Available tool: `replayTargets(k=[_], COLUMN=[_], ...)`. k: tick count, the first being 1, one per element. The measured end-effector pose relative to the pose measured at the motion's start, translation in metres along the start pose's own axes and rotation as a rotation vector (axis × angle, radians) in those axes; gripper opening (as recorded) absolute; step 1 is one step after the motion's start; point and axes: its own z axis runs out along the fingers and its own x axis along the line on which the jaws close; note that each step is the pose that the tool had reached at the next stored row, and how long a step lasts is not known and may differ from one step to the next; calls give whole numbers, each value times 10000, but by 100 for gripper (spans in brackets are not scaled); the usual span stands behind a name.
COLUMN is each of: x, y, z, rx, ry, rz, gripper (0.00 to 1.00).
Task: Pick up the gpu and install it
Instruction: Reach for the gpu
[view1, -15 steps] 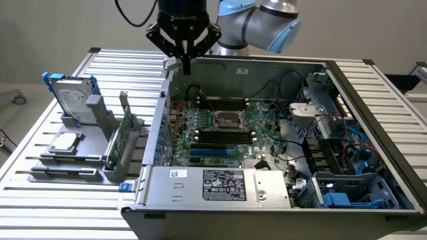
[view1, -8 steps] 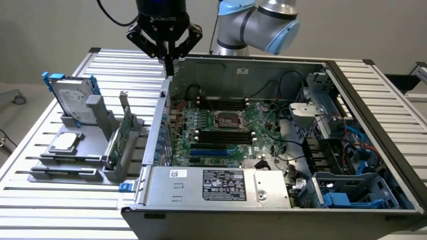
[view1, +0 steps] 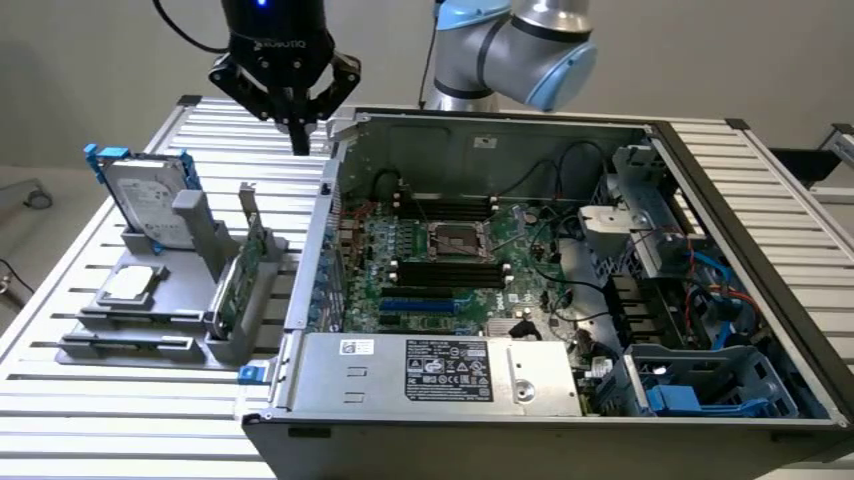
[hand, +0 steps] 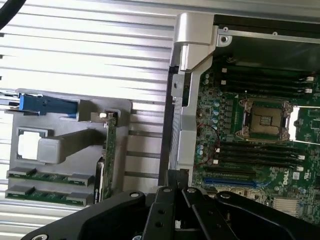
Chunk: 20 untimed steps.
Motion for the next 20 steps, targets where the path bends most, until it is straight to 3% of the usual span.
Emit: replayTargets(k=[8, 14, 20], x=[364, 621, 691], y=[24, 22, -104], z=[65, 132, 158], rx=[41, 59, 91], ry=[142, 193, 226], rz=[6, 9, 10], gripper=[11, 11, 11])
